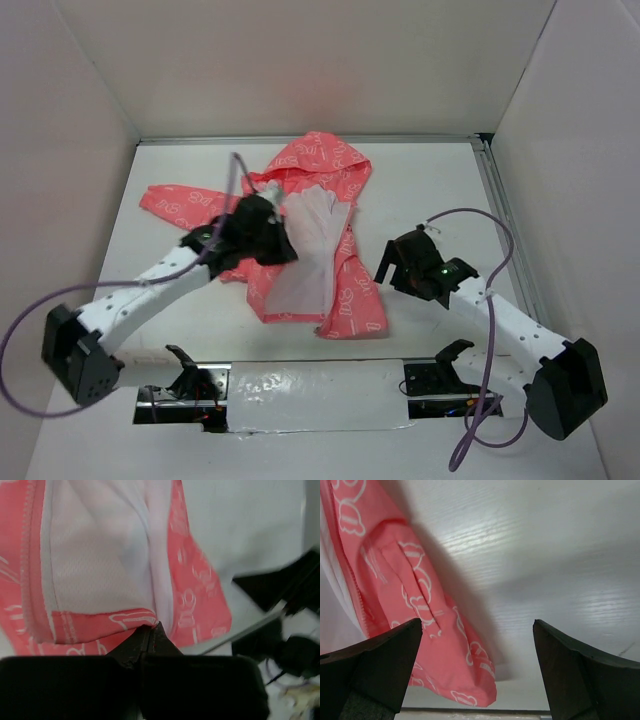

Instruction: Zip up the jacket

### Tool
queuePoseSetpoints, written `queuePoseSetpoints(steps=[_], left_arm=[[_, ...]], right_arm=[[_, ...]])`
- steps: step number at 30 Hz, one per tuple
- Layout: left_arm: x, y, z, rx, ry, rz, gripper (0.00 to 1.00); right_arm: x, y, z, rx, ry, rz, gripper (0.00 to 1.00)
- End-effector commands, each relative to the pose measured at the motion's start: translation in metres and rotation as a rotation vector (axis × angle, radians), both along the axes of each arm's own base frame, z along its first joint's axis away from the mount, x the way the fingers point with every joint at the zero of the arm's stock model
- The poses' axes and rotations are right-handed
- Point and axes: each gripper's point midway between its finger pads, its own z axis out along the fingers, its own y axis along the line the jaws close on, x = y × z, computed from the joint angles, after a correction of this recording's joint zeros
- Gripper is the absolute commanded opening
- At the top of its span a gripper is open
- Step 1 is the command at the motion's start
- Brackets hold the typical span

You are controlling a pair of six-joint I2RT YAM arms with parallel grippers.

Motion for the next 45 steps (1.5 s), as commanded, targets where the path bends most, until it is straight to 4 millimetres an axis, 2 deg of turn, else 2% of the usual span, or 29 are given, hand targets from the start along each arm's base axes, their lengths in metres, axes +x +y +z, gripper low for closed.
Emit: queuePoseSetpoints(steps=[1, 2, 3, 5, 8, 10, 11, 12, 13, 14, 18, 22, 25, 27, 29, 31, 32, 33, 34, 35, 36, 37, 39, 40, 41, 42, 43, 44, 45], left_arm=[[-0.081, -0.017, -0.08, 0.371, 0.242, -0.171, 0.0], [-0.116, -0.028, -0.093, 0.459, 0.263, -0.264, 0.0], [-0.135, -0.024, -0.113, 0.561, 0.32, -0.274, 0.0], [-0.179, -0.007, -0.134, 0.702, 0.428, -0.266, 0.0], [-0.211, -0.005, -0.156, 0.726, 0.533, -0.298, 0.0], [-0.22, -0.008, -0.158, 0.69, 0.544, -0.344, 0.0], [-0.225, -0.017, -0.155, 0.611, 0.541, -0.383, 0.06], [-0.227, -0.021, -0.152, 0.573, 0.527, -0.407, 0.19], [-0.23, -0.028, -0.145, 0.502, 0.499, -0.459, 0.73], [-0.23, -0.03, -0.14, 0.471, 0.484, -0.472, 0.99], [-0.23, -0.04, -0.104, 0.317, 0.381, -0.534, 0.99], [-0.225, -0.032, -0.08, 0.248, 0.34, -0.452, 0.99], [-0.204, -0.018, -0.081, 0.228, 0.328, -0.305, 0.99], [-0.183, -0.007, -0.086, 0.203, 0.339, -0.192, 0.99], [-0.149, 0.005, -0.094, 0.152, 0.337, -0.073, 0.99], [-0.13, 0.005, -0.096, 0.08, 0.321, -0.101, 0.99], [-0.101, 0.012, -0.101, 0.012, 0.292, -0.042, 0.97], [-0.098, 0.006, -0.1, -0.032, 0.274, -0.134, 0.91], [-0.088, 0.007, -0.101, -0.055, 0.252, -0.137, 0.63], [-0.07, 0.012, -0.102, -0.077, 0.225, -0.106, 0.46], [-0.063, 0.013, -0.116, -0.054, 0.26, -0.104, 0.32], [-0.052, 0.019, -0.122, -0.039, 0.272, -0.071, 0.21], [-0.03, 0.018, -0.136, 0.0, 0.31, -0.055, 0.09], [-0.012, 0.014, -0.13, -0.013, 0.294, -0.057, 0.05], [-0.007, 0.013, -0.151, 0.008, 0.348, -0.065, 0.0], [0.005, 0.008, -0.152, 0.002, 0.33, -0.083, 0.0], [0.025, 0.005, -0.147, -0.014, 0.311, -0.08, 0.0], [0.032, 0.006, -0.166, 0.005, 0.356, -0.072, 0.0], [0.045, 0.006, -0.168, 0.009, 0.351, -0.064, 0.0]], right_arm=[[0.005, -0.019, 0.01, 0.009, -0.033, -0.088, 0.98], [0.006, -0.021, 0.007, 0.018, -0.036, -0.08, 0.98], [0.006, -0.02, 0.008, 0.032, -0.043, -0.062, 0.98], [0.002, -0.016, 0.005, 0.052, -0.031, -0.03, 0.98], [-0.004, -0.012, 0.002, 0.058, -0.023, 0.026, 0.99], [-0.007, -0.008, -0.001, 0.073, -0.017, 0.049, 0.99], [-0.009, -0.003, -0.001, 0.089, -0.016, 0.082, 0.99], [-0.011, 0.002, -0.004, 0.101, -0.018, 0.111, 0.99], [-0.016, 0.009, -0.006, 0.114, -0.009, 0.155, 1.0], [-0.021, 0.015, -0.008, 0.131, 0.005, 0.184, 1.0], [-0.04, 0.025, -0.019, 0.106, 0.065, 0.234, 1.0], [-0.054, 0.019, -0.032, 0.028, 0.122, 0.194, 1.0], [-0.068, 0.026, -0.042, 0.041, 0.184, 0.179, 1.0], [-0.067, 0.03, -0.049, 0.047, 0.205, 0.156, 1.0], [-0.06, 0.028, -0.054, 0.031, 0.208, 0.106, 1.0], [-0.052, 0.029, -0.06, 0.008, 0.232, 0.076, 0.9], [-0.05, 0.027, -0.067, -0.015, 0.257, 0.055, 0.84], [-0.045, 0.026, -0.07, -0.021, 0.266, 0.042, 0.67], [-0.036, 0.031, -0.067, -0.011, 0.253, 0.042, 0.59], [-0.032, 0.029, -0.074, -0.036, 0.277, 0.027, 0.52], [-0.028, 0.027, -0.077, -0.053, 0.289, 0.012, 0.43], [-0.013, 0.028, -0.071, -0.052, 0.272, -0.018, 0.38], [0.002, 0.023, -0.077, -0.096, 0.276, -0.046, 0.3], [0.019, 0.023, -0.075, -0.096, 0.268, -0.057, 0.28], [0.029, 0.023, -0.075, -0.095, 0.266, -0.063, 0.27], [0.039, 0.024, -0.074, -0.09, 0.263, -0.066, 0.26], [0.06, 0.021, -0.065, -0.079, 0.243, -0.093, 0.26], [0.068, 0.017, -0.071, -0.097, 0.26, -0.106, 0.26], [0.09, 0.018, -0.06, -0.085, 0.224, -0.122, 0.26]])
